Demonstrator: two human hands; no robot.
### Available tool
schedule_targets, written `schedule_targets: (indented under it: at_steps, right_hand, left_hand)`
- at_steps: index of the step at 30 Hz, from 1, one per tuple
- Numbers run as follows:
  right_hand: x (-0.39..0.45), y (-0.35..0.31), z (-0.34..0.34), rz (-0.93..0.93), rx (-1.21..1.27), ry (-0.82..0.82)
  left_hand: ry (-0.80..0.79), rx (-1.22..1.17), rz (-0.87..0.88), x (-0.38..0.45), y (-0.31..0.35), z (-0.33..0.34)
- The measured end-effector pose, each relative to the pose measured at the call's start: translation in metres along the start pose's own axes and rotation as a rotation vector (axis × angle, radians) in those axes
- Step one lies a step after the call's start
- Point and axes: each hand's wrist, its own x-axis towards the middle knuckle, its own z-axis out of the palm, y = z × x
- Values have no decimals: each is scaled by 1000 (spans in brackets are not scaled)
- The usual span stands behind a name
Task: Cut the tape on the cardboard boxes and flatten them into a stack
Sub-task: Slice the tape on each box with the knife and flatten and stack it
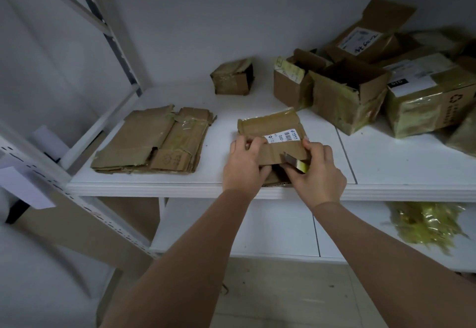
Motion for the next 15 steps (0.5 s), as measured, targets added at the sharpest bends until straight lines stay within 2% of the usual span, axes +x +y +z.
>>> schedule_targets:
  at_steps: [3,6,10,15]
  right_hand:
    - [1,-12,4,94,-22,-2]
    - [1,-17,2,104,-49,-27]
    - [-5,-15,-6,26,-67,-88]
    - [-11,-14,-26,-126,-149,-197]
  left_hand:
    - [-13,-13,16,1,-3,0]
    - [-11,-43,37,1,-8,0]
    - [-42,-97,82,-1,-17,-4]
    - [-221,-8,154,0,-33,-27]
